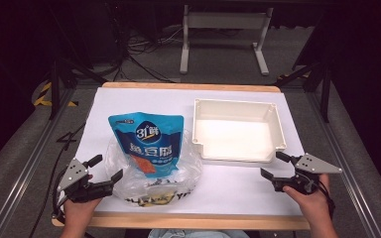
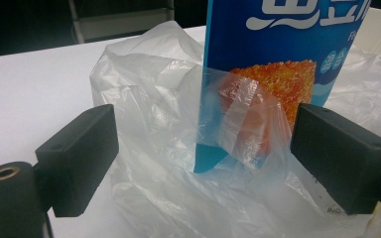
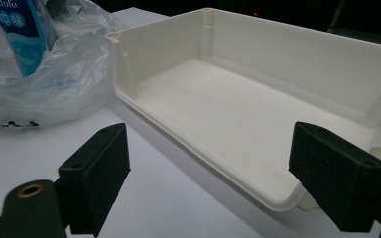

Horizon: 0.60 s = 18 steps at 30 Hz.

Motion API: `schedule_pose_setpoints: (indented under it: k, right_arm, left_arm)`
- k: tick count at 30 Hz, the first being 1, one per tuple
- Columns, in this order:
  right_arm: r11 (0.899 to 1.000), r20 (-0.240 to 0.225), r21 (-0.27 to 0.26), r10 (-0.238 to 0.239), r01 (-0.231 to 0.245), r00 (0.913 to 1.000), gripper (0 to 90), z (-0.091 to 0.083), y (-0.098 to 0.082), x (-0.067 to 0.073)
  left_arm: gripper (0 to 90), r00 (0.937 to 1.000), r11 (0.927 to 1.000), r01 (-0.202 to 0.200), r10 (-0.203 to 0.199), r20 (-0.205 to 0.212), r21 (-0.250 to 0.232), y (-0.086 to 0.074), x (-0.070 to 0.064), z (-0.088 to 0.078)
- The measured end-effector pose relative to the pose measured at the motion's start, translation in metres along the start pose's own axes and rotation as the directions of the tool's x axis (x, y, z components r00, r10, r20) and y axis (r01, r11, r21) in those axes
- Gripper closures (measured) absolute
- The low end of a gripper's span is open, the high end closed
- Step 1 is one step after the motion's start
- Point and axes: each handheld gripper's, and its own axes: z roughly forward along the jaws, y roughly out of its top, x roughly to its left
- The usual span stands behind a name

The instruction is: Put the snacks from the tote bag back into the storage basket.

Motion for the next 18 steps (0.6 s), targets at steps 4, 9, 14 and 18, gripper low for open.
schedule_pose_setpoints:
  k: [4,9,14,18]
  right_arm:
    - [1.000,-0.006,0.004,0.000,0.000,1.0000,17.0,0.0001,0.0000,0.0007]
    - [1.000,-0.007,0.010,-0.006,0.006,1.0000,17.0,-0.0010,0.0011,0.0011]
    - [1.000,-0.018,0.011,-0.009,0.010,0.9998,17.3,-0.0003,0.0013,0.0015]
    - [1.000,-0.011,0.017,-0.012,0.012,0.9999,17.4,-0.0013,0.0015,0.0027]
  left_arm:
    - [12.1,1.0000,1.0000,0.001,-0.001,0.000,-0.004,0.0001,-0.0003,-0.0009]
    - [12.1,1.0000,1.0000,-0.002,0.002,-0.003,0.000,0.0005,-0.0010,-0.0003]
    - [12.1,1.0000,1.0000,-0.002,0.002,0.002,0.001,0.0003,-0.0017,-0.0003]
    - [12.2,1.0000,1.0000,-0.006,0.006,0.005,-0.002,0.0006,-0.0016,-0.0002]
